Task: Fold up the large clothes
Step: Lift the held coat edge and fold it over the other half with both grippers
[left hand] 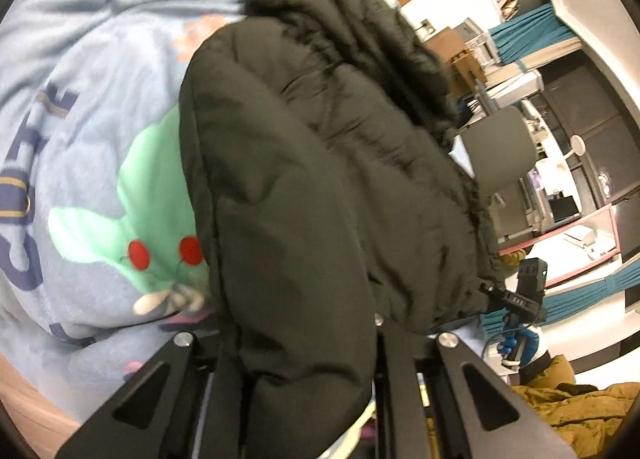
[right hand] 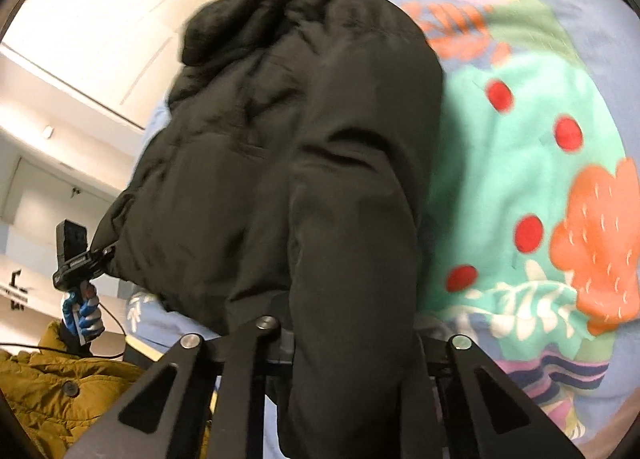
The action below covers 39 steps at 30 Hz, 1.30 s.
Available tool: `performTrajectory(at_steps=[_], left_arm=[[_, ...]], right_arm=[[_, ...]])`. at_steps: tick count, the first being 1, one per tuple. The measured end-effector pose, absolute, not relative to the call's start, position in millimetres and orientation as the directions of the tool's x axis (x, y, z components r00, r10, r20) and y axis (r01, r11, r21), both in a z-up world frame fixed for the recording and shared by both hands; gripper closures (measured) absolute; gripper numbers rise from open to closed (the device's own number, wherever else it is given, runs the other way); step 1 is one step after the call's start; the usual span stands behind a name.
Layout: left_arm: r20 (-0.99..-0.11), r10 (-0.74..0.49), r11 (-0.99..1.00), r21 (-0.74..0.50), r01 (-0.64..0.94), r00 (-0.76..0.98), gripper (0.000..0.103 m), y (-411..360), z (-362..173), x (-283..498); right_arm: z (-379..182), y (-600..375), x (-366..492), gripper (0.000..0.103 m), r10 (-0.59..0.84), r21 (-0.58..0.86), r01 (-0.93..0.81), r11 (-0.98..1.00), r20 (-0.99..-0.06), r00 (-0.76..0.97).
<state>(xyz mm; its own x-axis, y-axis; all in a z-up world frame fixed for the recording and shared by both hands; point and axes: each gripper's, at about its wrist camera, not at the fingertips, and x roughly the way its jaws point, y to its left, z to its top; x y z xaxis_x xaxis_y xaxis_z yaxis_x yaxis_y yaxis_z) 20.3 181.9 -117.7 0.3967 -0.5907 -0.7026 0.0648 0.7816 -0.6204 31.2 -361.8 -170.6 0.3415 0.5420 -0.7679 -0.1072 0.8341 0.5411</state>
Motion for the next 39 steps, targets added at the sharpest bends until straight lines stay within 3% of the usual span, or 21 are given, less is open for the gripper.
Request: performTrajectory(at_steps=[7,13,22,25,31,39], left_arm=[[-0.6,-0.636,0.734,-0.663,0.143,0.484,0.093,177.2,-55.9,33.1],[-0.459,-0.688,0.647,-0.739,0.188,0.562,0.093,190.9,-2.6,62.2],[-0.27,-0.676,0.506,-0.846,0.166,0.685,0.092,241.3,52.0,154.1],[-0.28,-0.642,0.524,-0.84,0.141,0.714,0.092,250.1,62.7,199.6],[-0.391,-0.551,0.6,-0.8,0.024,0.737,0.092,251.3,64.8,319.8],[-0.581,-0.435,0.723,-0.681,-0.117,0.688,0.089,230.2,0.3,478.9]], right_arm=[[-114.9,-345.7,44.1,0.09,0.619,0.594,-0.212,0.776,-0.651,0.44],[-45.5,-357.7,66.4,0.09,0.668,0.652,-0.276,0.706,-0.485,0.564],[19.5,-399.3,150.0,0.091,0.629,0.762,-0.228,0.606,-0.284,0.724],[32.2,-409.1,192.9,0.091,0.57,0.756,-0.181,0.629,-0.289,0.769],[43.6,-412.1,293.0,0.091,0.425,0.671,-0.062,0.739,-0.393,0.816],[-5.9,-395.3,430.9,0.091,0.286,0.577,0.097,0.811,-0.537,0.794]])
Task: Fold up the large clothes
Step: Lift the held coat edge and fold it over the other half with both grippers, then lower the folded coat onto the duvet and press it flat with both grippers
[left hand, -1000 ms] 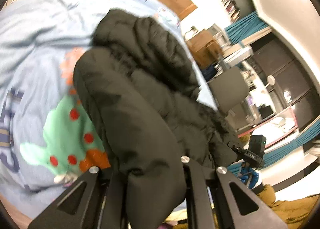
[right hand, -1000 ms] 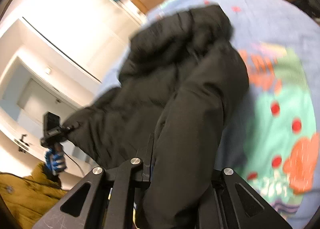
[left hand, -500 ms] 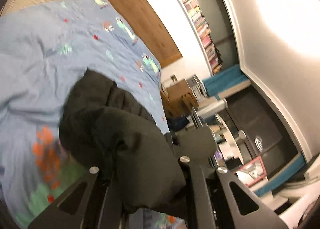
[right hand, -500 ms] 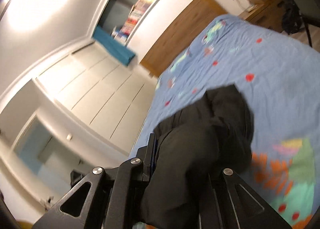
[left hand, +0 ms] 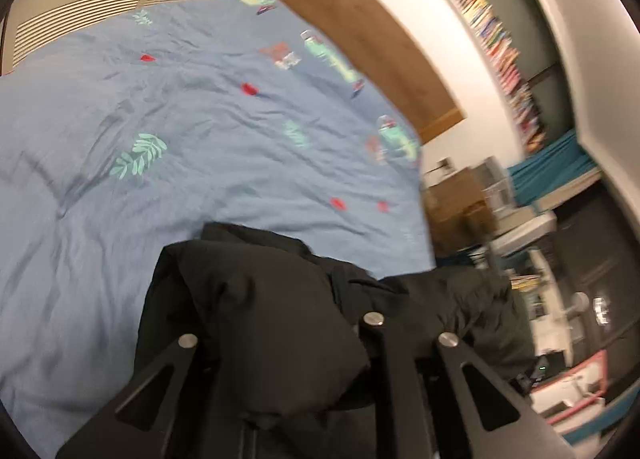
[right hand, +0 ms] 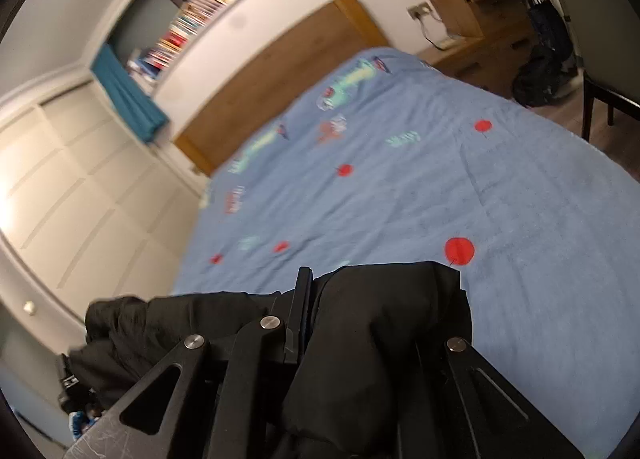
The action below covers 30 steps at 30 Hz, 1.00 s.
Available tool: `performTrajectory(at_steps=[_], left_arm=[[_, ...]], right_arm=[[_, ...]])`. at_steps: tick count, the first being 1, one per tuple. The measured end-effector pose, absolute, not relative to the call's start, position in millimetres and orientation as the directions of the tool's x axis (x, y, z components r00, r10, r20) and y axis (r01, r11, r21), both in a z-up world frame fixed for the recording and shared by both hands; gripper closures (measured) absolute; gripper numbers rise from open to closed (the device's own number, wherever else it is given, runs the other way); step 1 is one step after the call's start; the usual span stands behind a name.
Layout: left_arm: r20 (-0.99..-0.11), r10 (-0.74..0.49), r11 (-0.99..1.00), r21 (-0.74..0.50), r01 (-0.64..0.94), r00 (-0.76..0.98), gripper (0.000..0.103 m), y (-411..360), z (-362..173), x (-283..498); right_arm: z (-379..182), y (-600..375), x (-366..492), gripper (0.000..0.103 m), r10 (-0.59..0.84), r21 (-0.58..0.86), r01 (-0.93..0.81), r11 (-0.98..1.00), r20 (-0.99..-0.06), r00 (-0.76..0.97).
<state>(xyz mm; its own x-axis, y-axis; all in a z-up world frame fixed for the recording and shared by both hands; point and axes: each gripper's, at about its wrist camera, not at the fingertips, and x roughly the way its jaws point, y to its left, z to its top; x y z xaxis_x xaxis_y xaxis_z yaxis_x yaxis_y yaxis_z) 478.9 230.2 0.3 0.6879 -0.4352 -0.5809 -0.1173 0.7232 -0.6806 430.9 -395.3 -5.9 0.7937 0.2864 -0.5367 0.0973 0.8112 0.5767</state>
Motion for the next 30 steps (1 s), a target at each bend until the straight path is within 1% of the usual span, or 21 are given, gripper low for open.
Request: performTrajectory(at_steps=[2,4,5,8,14,16,17,18,19,20,21,22,23,24,26,28,30], left_arm=[[-0.618,-0.422,0.738,-0.659,-0.144,0.663,0.089,226.6,-30.1,507.4],[-0.642,-0.433,0.728,-0.663,-0.174,0.633,0.088,226.1,-66.5,533.5],[-0.645,-0.452,0.713,-0.677,-0.185,0.616,0.088,225.8,-85.5,545.5],[-0.632,-0.487,0.688,-0.703,-0.18,0.603,0.088,222.2,-117.5,565.4],[-0.578,-0.544,0.619,-0.766,-0.174,0.608,0.087,225.5,-143.3,578.6],[-0.562,-0.561,0.599,-0.782,-0.171,0.608,0.082,226.3,-139.0,574.7],[-0.548,-0.573,0.582,-0.796,-0.169,0.61,0.076,227.8,-136.4,573.4],[-0.537,-0.579,0.567,-0.806,-0.171,0.613,0.071,229.3,-131.8,569.6],[-0.522,-0.586,0.544,-0.82,-0.177,0.62,0.068,233.4,-127.5,567.0],[-0.504,-0.594,0.519,-0.836,-0.18,0.627,0.063,238.5,-122.3,564.3],[-0.49,-0.599,0.502,-0.846,-0.18,0.633,0.058,242.3,-116.5,561.4],[-0.477,-0.602,0.488,-0.854,-0.177,0.64,0.056,246.4,-109.6,558.6],[-0.468,-0.603,0.48,-0.86,-0.174,0.646,0.053,249.7,-103.1,556.1],[-0.459,-0.603,0.472,-0.865,-0.173,0.652,0.051,253.5,-95.6,553.4],[-0.442,-0.606,0.446,-0.877,-0.178,0.661,0.048,261.4,-83.2,548.3],[-0.427,-0.601,0.431,-0.885,-0.176,0.676,0.047,268.6,-70.8,542.6],[-0.416,-0.597,0.418,-0.891,-0.176,0.686,0.045,275.8,-58.3,536.0]], right_arm=[[-32.3,-396.4,457.5,0.091,0.27,0.581,0.15,0.8,-0.572,0.775],[-58.6,-399.4,476.7,0.091,0.27,0.599,0.194,0.777,-0.596,0.756],[-72.5,-399.6,489.8,0.091,0.266,0.595,0.212,0.775,-0.612,0.745],[-102.1,-395.6,512.2,0.091,0.275,0.588,0.222,0.778,-0.636,0.721],[-130.4,-397.9,527.6,0.09,0.318,0.623,0.222,0.75,-0.634,0.705],[-132.3,-403.1,525.3,0.086,0.341,0.651,0.218,0.728,-0.618,0.708],[-132.2,-404.1,524.9,0.086,0.342,0.653,0.217,0.725,-0.616,0.71],[-130.6,-405.1,524.6,0.082,0.342,0.654,0.215,0.725,-0.613,0.713],[-127.6,-406.4,522.5,0.076,0.344,0.658,0.209,0.724,-0.606,0.717],[-122.6,-406.7,520.3,0.072,0.35,0.665,0.201,0.719,-0.597,0.722],[-117.6,-408.5,517.7,0.061,0.355,0.674,0.194,0.713,-0.586,0.729],[-111.9,-410.1,515.2,0.05,0.36,0.683,0.186,0.706,-0.573,0.736],[-106.1,-410.2,513.0,0.045,0.365,0.689,0.179,0.702,-0.564,0.741],[-99.4,-410.6,511.1,0.04,0.368,0.693,0.171,0.701,-0.556,0.745],[-83.6,-411.3,507.2,0.035,0.366,0.691,0.159,0.705,-0.547,0.753],[-68.3,-414.2,502.1,0.026,0.362,0.7,0.153,0.698,-0.529,0.767],[-55.5,-416.4,495.1,0.022,0.354,0.704,0.152,0.694,-0.517,0.78]])
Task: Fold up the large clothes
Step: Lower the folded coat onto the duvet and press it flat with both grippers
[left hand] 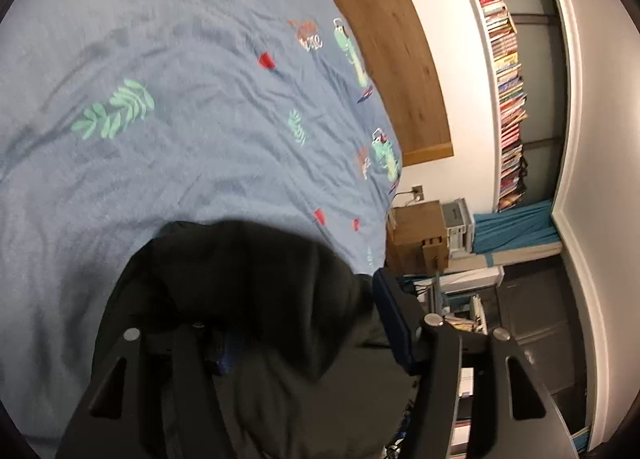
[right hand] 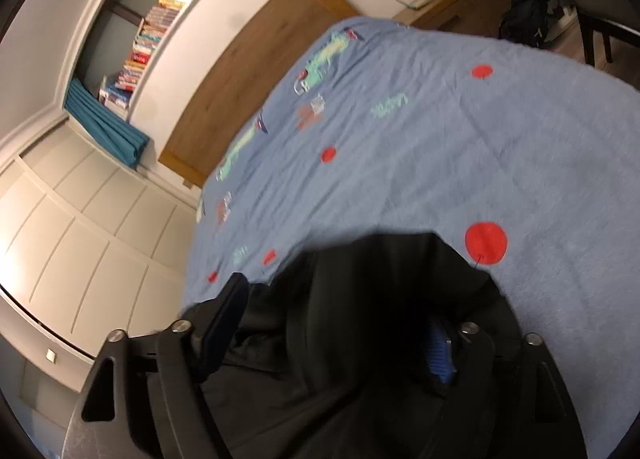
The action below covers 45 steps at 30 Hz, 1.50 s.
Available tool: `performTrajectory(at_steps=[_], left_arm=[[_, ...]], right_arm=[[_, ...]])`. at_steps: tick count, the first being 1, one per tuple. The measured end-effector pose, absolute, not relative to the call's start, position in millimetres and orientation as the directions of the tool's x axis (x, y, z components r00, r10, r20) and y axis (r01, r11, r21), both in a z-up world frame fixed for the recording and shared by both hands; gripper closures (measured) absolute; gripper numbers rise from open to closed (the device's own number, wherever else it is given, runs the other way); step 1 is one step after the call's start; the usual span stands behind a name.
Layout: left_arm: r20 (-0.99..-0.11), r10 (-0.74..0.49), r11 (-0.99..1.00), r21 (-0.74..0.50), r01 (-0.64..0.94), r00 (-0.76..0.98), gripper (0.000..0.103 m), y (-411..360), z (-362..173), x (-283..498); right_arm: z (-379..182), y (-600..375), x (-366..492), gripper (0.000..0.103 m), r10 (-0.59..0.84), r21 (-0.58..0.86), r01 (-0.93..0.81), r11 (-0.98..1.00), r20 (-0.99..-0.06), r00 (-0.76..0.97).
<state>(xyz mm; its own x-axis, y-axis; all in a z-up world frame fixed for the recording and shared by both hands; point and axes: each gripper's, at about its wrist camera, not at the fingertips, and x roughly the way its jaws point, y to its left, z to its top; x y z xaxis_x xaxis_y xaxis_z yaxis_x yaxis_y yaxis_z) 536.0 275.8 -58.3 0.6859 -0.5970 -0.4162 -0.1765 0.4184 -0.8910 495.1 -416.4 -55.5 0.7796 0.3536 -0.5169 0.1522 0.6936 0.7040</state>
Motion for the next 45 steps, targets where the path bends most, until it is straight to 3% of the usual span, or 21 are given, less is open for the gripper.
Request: performTrajectory(at_steps=[5,11,15,23,29,38,45], left_arm=[[-0.398,-0.55,0.422,-0.891,-0.166,0.734,0.044,297.4,-19.9,510.7],[-0.51,-0.446,0.638,-0.758,-0.138,0.736,0.044,275.8,33.5,478.1],[-0.595,-0.401,0.772,-0.629,-0.093,0.697,0.044,228.7,41.2,464.3],[-0.73,-0.398,0.902,-0.423,0.09,0.556,0.044,88.3,-2.7,488.3],[-0.776,-0.269,0.962,-0.251,0.112,0.571,0.044,33.3,-25.2,548.1],[-0.862,-0.196,0.978,-0.206,0.03,0.468,0.038,16.1,-86.5,646.4],[-0.867,-0.194,0.977,-0.214,0.009,0.459,0.036,16.3,-123.8,671.1]], right_arm=[[-19.0,-422.9,475.6,0.02,0.325,0.696,0.142,0.704,-0.493,0.807],[21.0,-401.0,447.4,0.019,0.314,0.616,0.078,0.784,-0.501,0.806],[28.3,-349.7,436.3,0.019,0.327,0.495,-0.021,0.869,-0.54,0.776],[-5.8,-224.6,454.1,0.02,0.408,0.326,-0.251,0.911,-0.636,0.655],[-37.7,-186.0,518.8,0.019,0.33,0.216,-0.257,0.942,-0.727,0.602],[-97.7,-203.6,616.8,0.017,0.274,0.244,-0.126,0.962,-0.81,0.519],[-137.7,-209.3,646.9,0.012,0.27,0.261,-0.09,0.961,-0.818,0.509]])
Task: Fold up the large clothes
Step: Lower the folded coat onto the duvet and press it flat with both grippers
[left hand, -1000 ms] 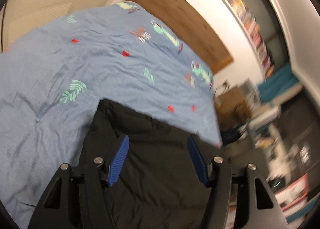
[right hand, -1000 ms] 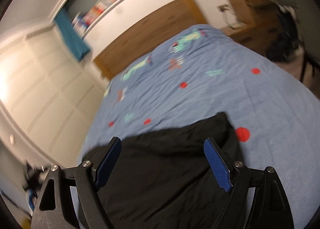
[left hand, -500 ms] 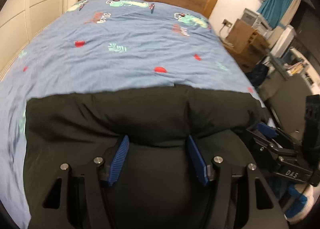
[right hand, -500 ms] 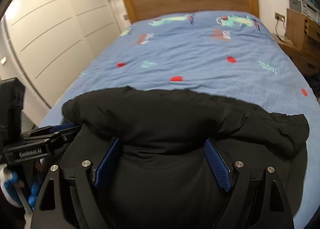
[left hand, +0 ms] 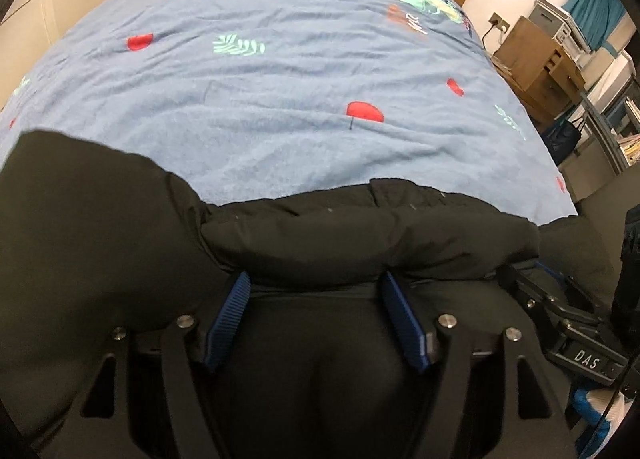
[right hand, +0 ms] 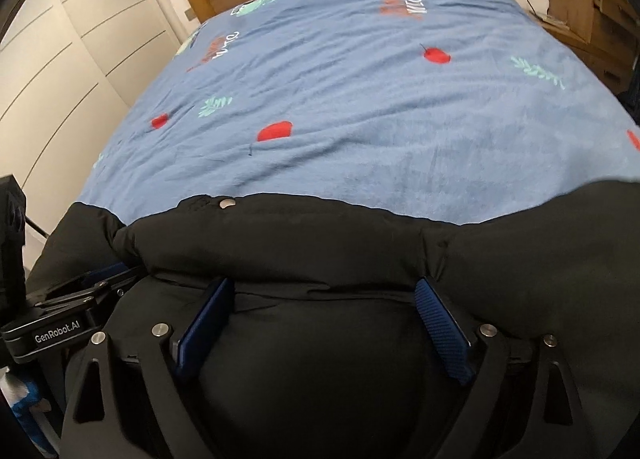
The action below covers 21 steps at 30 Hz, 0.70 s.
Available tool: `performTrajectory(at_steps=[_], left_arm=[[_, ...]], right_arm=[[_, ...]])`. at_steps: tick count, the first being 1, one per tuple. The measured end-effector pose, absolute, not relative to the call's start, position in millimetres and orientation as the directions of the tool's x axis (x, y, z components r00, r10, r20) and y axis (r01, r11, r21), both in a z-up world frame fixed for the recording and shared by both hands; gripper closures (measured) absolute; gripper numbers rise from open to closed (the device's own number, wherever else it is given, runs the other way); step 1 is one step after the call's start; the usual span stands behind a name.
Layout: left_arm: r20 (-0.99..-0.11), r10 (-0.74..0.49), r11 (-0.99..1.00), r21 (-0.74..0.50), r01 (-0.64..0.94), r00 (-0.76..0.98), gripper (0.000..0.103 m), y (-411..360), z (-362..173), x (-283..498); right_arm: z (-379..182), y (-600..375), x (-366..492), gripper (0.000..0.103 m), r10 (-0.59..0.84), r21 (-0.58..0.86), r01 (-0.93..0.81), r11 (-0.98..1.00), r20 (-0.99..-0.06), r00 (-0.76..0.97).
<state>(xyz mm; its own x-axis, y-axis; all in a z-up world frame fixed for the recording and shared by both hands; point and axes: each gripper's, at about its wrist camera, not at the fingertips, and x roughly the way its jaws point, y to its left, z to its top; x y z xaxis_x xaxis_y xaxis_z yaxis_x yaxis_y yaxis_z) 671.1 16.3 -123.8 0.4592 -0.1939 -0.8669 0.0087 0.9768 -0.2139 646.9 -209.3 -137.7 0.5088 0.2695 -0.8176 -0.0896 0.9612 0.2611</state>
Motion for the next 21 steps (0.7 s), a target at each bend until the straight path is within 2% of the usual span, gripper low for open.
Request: performTrajectory(at_steps=[5,11,15,18,21], left_arm=[[-0.873,-0.152,0.987,-0.157,0.029,0.463,0.035,11.5,-111.8,663.6],[-0.833,-0.135,0.99,-0.14,0.032,0.537,0.035,42.8,-65.8,613.4],[-0.856,-0.108,0.99,-0.141,-0.027,0.506,0.034,75.0,-82.6,598.3],[-0.862,-0.143,0.977,-0.202,-0.071,0.487,0.034,97.9,-93.0,599.5],[-0.871,-0.117,0.972,-0.199,-0.125,0.477,0.034,112.8,-92.4,594.9]], right_arm=[[-134.4,-205.4,643.9,0.012,0.242,0.233,-0.081,0.969,-0.834,0.495],[-83.6,-228.4,587.4,0.012,0.257,0.232,-0.118,0.966,-0.785,0.564],[-92.7,-255.4,555.3,0.012,0.242,0.231,-0.093,0.969,-0.791,0.562],[-105.4,-276.6,551.0,0.012,0.258,0.28,-0.048,0.959,-0.786,0.561],[-107.9,-290.4,551.5,0.012,0.221,0.264,-0.002,0.964,-0.801,0.557]])
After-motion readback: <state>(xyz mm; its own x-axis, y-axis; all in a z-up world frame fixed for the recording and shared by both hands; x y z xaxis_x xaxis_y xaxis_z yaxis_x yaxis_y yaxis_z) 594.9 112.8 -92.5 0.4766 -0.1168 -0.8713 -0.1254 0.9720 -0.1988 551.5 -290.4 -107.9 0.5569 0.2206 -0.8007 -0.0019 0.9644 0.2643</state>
